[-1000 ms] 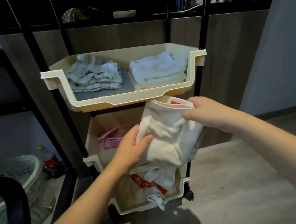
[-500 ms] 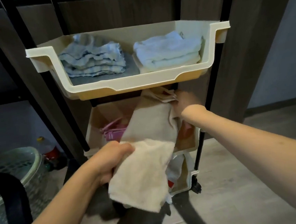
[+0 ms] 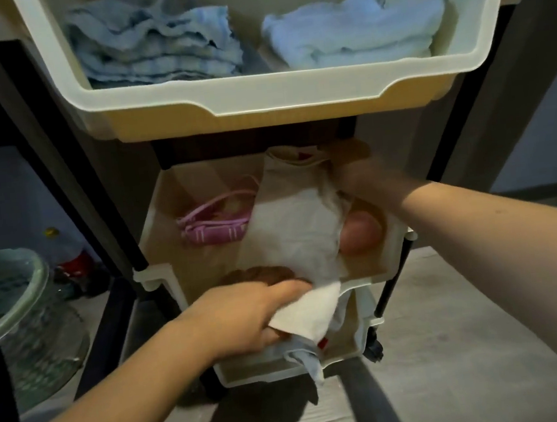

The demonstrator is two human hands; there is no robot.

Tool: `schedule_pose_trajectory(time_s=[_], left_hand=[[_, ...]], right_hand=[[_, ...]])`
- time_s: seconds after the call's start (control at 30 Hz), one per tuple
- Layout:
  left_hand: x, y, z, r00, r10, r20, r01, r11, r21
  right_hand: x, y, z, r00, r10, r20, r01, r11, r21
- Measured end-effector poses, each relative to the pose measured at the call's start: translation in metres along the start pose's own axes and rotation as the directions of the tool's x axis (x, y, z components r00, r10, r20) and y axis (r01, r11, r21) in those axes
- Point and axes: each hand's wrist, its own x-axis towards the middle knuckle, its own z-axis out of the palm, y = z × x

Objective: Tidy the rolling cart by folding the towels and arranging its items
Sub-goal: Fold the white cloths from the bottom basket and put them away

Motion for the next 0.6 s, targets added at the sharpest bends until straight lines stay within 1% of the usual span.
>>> schedule_pose_trajectory(time_s=[0.03, 0.07, 0.1, 0.13, 0.17, 0.2, 0.23, 0.27, 0.3, 0.33, 0.37, 0.4, 0.43, 0.47, 0.5, 0.57, 0.6], left_hand=[[-0.001, -0.002, -0.002, 0.995, -0.051, -0.083, 0.045, 0.997, -0.067], [0.0, -0.004, -0.005, 0.975, -0.165, -0.149, 0.134, 0.97, -0.201], [0.003, -0.006, -0.009, 0.935, -0.291, -0.202, 0.226, 0.929, -0.293], [0.006, -0.009, -0.013, 0.881, -0.407, -0.241, 0.313, 0.884, -0.347], [0.008, -0.01, -0.018, 0.844, -0.464, -0.268, 0.359, 0.861, -0.36], [0.01, -0.012, -0.02, 0.855, -0.438, -0.277, 0.367, 0.889, -0.274], [0.008, -0.007, -0.024, 0.912, -0.344, -0.222, 0.321, 0.938, -0.133], [0.007, -0.002, -0.027, 0.956, -0.262, -0.132, 0.259, 0.965, -0.035], [0.005, 0.0, -0.027, 0.988, -0.156, -0.009, 0.156, 0.988, -0.003], [0.002, 0.001, -0.026, 0.991, -0.093, 0.096, 0.095, 0.995, -0.016], [0.002, -0.001, -0.024, 0.986, -0.064, 0.151, 0.07, 0.997, -0.033], [0.003, -0.002, -0.022, 0.988, -0.054, 0.141, 0.058, 0.998, -0.021], [0.005, -0.003, -0.02, 0.995, -0.045, 0.092, 0.043, 0.999, 0.025], [0.007, -0.003, -0.02, 0.999, -0.032, 0.008, 0.032, 0.998, 0.047], [0.008, -0.003, -0.024, 0.995, -0.047, -0.083, 0.048, 0.999, 0.01], [0.012, -0.008, -0.035, 0.947, -0.144, -0.288, 0.084, 0.974, -0.208], [0.013, -0.014, -0.04, 0.915, -0.183, -0.361, 0.07, 0.95, -0.305]], right_hand=[[0.006, -0.001, 0.0, 1.0, 0.007, -0.025, -0.008, 1.0, -0.018], [0.013, -0.002, 0.002, 0.999, 0.019, -0.046, -0.02, 0.999, -0.036], [0.018, -0.005, 0.002, 0.997, 0.049, -0.06, -0.052, 0.998, -0.044], [0.023, -0.007, 0.002, 0.993, 0.097, -0.071, -0.1, 0.995, -0.03], [0.027, -0.008, 0.003, 0.986, 0.151, -0.075, -0.152, 0.988, -0.012], [0.031, -0.008, 0.005, 0.98, 0.184, -0.071, -0.185, 0.983, -0.011], [0.032, -0.007, 0.007, 0.978, 0.202, -0.06, -0.203, 0.979, -0.015], [0.034, -0.007, 0.009, 0.977, 0.207, -0.056, -0.208, 0.978, -0.019], [0.034, -0.007, 0.009, 0.976, 0.21, -0.051, -0.211, 0.977, -0.009], [0.034, -0.007, 0.01, 0.979, 0.2, -0.048, -0.201, 0.979, -0.015], [0.034, -0.009, 0.01, 0.981, 0.19, -0.036, -0.192, 0.981, -0.029], [0.034, -0.011, 0.009, 0.983, 0.184, -0.024, -0.185, 0.982, -0.049], [0.034, -0.013, 0.006, 0.984, 0.18, -0.017, -0.181, 0.98, -0.08], [0.034, -0.014, 0.004, 0.986, 0.164, -0.026, -0.166, 0.979, -0.115], [0.034, -0.015, 0.002, 0.99, 0.134, -0.04, -0.138, 0.98, -0.145], [0.033, -0.013, -0.005, 0.994, 0.077, -0.077, -0.087, 0.986, -0.143], [0.032, -0.013, -0.008, 0.993, 0.06, -0.097, -0.072, 0.99, -0.118]])
